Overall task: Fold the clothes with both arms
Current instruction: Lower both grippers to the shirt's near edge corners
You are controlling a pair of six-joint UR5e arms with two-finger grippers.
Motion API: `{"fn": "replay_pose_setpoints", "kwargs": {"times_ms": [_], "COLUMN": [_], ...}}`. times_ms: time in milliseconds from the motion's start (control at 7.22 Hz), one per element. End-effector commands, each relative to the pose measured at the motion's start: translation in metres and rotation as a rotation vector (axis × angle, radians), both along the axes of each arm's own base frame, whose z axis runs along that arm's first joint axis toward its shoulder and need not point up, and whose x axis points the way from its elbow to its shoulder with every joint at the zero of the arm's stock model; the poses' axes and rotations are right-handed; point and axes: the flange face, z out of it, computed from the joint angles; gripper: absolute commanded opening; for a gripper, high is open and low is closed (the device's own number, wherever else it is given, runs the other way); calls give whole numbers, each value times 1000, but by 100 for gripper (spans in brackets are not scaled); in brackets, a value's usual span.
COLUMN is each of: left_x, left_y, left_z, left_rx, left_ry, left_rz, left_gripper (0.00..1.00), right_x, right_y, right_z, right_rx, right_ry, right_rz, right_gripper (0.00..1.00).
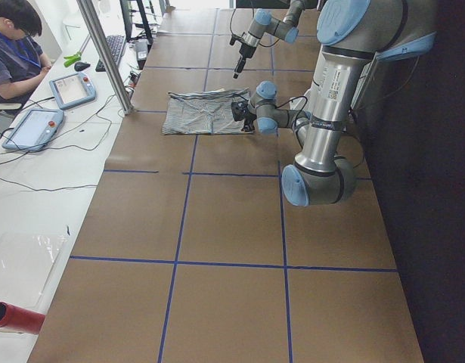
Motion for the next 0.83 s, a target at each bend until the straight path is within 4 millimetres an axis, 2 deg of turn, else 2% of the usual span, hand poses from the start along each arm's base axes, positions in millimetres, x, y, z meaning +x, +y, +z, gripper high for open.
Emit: {"fn": "replay_pose_setpoints", "kwargs": {"times_ms": [0, 692], "left_x": [6, 8], "left_y": [12, 25], "left_z": [2, 10], "left_rx": [-2, -5], "left_ry": [-1, -13], "left_rz": [21, 42], "left_gripper": [61, 62], "right_x": [0, -1], "right_y": [0, -1], "right_z": [2, 4], "right_rx": [-1, -3], "right_ry": [3, 9], "right_rz": [2, 3], "right_gripper": [100, 100]}}
